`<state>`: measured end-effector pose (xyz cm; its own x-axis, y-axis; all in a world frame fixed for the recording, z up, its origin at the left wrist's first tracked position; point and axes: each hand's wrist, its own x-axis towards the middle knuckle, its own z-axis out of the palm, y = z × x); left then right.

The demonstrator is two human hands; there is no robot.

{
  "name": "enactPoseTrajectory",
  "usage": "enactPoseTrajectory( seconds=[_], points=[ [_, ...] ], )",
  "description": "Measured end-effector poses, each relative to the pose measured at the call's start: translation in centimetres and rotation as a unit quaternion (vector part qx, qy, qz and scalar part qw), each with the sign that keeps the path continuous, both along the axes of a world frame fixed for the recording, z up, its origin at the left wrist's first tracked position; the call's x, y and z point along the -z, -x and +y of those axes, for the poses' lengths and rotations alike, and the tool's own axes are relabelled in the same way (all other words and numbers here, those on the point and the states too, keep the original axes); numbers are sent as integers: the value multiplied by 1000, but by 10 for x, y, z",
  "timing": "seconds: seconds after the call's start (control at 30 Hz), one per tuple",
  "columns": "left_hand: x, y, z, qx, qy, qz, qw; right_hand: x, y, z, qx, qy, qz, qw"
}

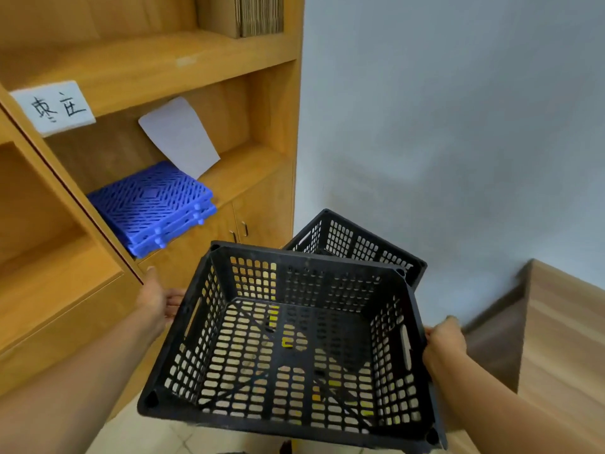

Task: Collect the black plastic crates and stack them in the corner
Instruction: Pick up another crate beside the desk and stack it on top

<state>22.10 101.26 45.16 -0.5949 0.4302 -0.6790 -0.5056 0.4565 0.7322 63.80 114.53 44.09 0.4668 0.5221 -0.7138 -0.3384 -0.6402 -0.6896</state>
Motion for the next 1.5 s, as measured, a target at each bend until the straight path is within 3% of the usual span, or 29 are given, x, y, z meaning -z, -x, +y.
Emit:
enactPoseTrajectory(
  seconds=[0.3,0.6,0.9,1.5],
  points=[
    [-18,5,127,-2,-47,-52,998,-12,2,79,25,-27,-13,999],
    [-22,18,290,123,-66,-100,985,-15,3,149,123,-46,1,991],
    [-26,19,431,246,-39,-64,966,-17,13,198,153,-68,7,986],
    [-9,-6,527,235,-18,-35,971,-21,-13,282,146,-81,29,986]
  ],
)
